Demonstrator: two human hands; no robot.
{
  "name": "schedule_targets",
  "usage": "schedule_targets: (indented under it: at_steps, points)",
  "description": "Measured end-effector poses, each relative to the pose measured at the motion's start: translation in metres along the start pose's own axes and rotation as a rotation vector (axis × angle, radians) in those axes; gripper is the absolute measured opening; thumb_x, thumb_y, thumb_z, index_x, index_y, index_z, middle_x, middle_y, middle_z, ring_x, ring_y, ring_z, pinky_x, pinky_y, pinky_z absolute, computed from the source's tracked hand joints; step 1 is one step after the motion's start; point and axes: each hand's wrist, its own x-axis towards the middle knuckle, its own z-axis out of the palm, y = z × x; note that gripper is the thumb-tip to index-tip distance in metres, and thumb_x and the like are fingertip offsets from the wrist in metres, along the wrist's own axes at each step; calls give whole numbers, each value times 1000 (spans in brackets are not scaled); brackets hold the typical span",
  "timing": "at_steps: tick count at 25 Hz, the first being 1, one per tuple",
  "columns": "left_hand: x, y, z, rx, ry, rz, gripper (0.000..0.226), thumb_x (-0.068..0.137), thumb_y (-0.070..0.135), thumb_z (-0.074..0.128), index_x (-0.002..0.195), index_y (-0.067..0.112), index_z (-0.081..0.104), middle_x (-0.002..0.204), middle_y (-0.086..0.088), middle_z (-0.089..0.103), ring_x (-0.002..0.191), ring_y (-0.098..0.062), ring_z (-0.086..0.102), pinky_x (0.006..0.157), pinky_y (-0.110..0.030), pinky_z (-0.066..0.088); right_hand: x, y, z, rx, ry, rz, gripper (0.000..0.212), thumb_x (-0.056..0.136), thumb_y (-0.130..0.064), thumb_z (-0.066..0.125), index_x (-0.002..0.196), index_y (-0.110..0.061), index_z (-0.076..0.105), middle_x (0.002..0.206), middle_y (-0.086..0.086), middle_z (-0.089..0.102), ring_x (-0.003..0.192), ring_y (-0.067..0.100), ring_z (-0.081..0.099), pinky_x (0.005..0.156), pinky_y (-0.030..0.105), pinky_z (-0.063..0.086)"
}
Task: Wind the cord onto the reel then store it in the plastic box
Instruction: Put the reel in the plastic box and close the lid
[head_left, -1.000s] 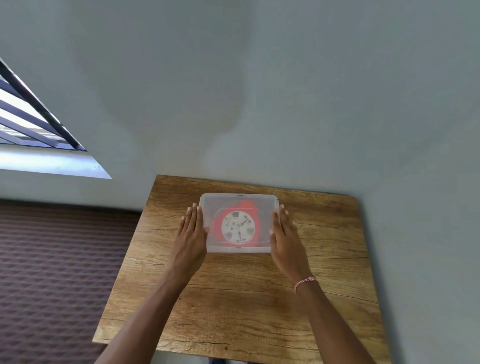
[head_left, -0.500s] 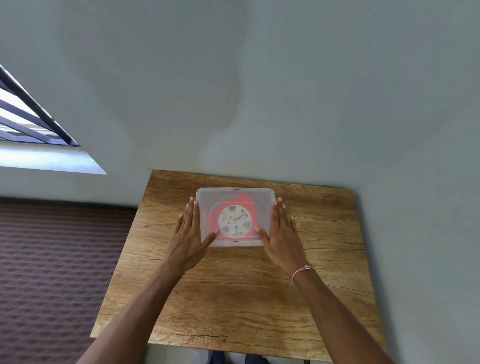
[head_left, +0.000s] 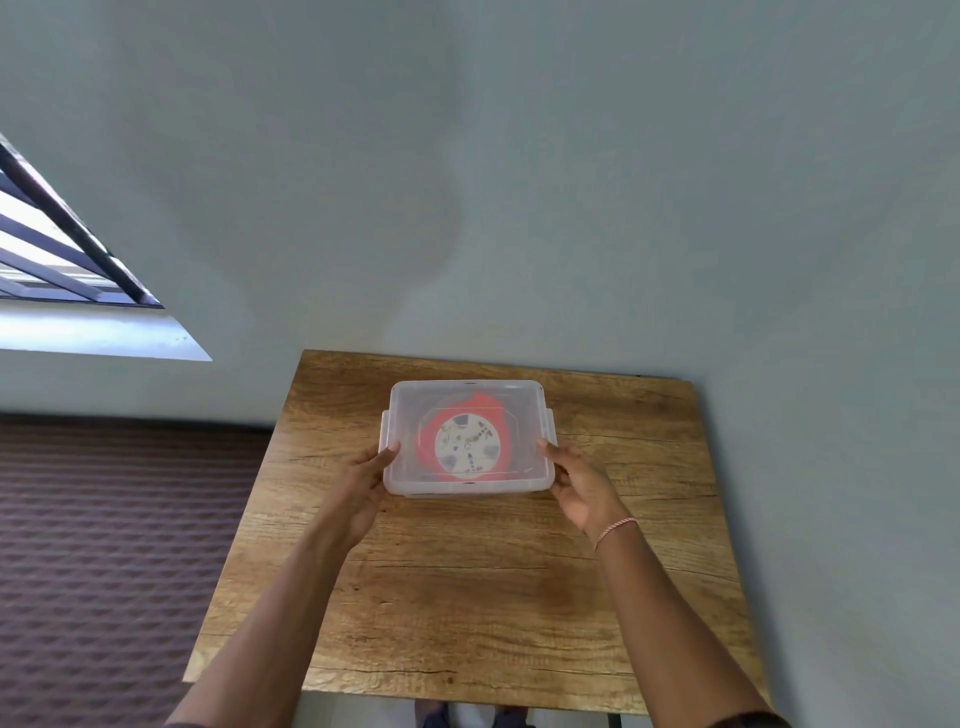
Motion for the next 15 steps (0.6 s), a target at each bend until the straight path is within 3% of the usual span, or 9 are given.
schedule_targets:
  at_steps: [2, 4, 6, 8, 10, 12, 15]
  points:
    - [-1, 0, 0, -82, 14, -8, 31, 99, 10, 69, 128, 0, 70, 125, -21, 76, 102, -28, 79, 76, -37, 67, 2, 0, 1, 116, 23, 6, 55, 74, -1, 84, 126, 3, 66, 124, 22, 72, 115, 34, 69, 82, 41, 64]
    - [-2, 1, 1, -97, 55, 30, 33, 96, 5, 71, 129, 3, 70, 123, -18, 77, 107, -30, 77, 79, -39, 67, 5, -2, 1, 150, 61, -31, 48, 79, 4, 81, 125, -2, 68, 120, 17, 75, 112, 33, 71, 84, 46, 63]
    - [-4, 1, 6, 126, 153, 155, 27, 96, 8, 73, 123, 12, 72, 116, -11, 80, 109, -29, 77, 75, -33, 66, 1, -3, 9, -121, 158, -189, 43, 85, -1, 79, 125, -12, 70, 112, 8, 77, 104, 29, 74, 79, 44, 65]
    - [-10, -1, 14, 584, 255, 335, 23, 100, 16, 70, 123, 22, 68, 116, -4, 77, 111, -29, 75, 72, -30, 64, -8, 3, 20, -603, 246, -431, 40, 95, -10, 71, 134, -18, 65, 111, 2, 75, 101, 23, 74, 76, 40, 66]
    - [-15, -6, 18, 990, 254, 472, 44, 106, 22, 60, 149, 18, 49, 142, -9, 64, 125, -33, 68, 86, -47, 65, -18, 14, 27, -1014, 307, -614, 44, 102, -13, 61, 145, -16, 53, 118, 4, 71, 104, 24, 73, 79, 41, 65]
    - [-16, -10, 17, 1151, 229, 523, 64, 111, 26, 50, 166, 14, 20, 164, -14, 43, 139, -36, 56, 101, -60, 57, -22, 21, 28, -1186, 340, -694, 49, 104, -12, 57, 152, -12, 44, 132, 9, 66, 112, 27, 70, 85, 44, 63]
    - [-19, -8, 15, 1170, 237, 533, 69, 111, 28, 47, 168, 14, 11, 164, -16, 43, 133, -38, 61, 97, -61, 59, -24, 20, 25, -1249, 334, -703, 52, 104, -11, 57, 154, -9, 41, 140, 11, 63, 119, 30, 67, 88, 48, 61]
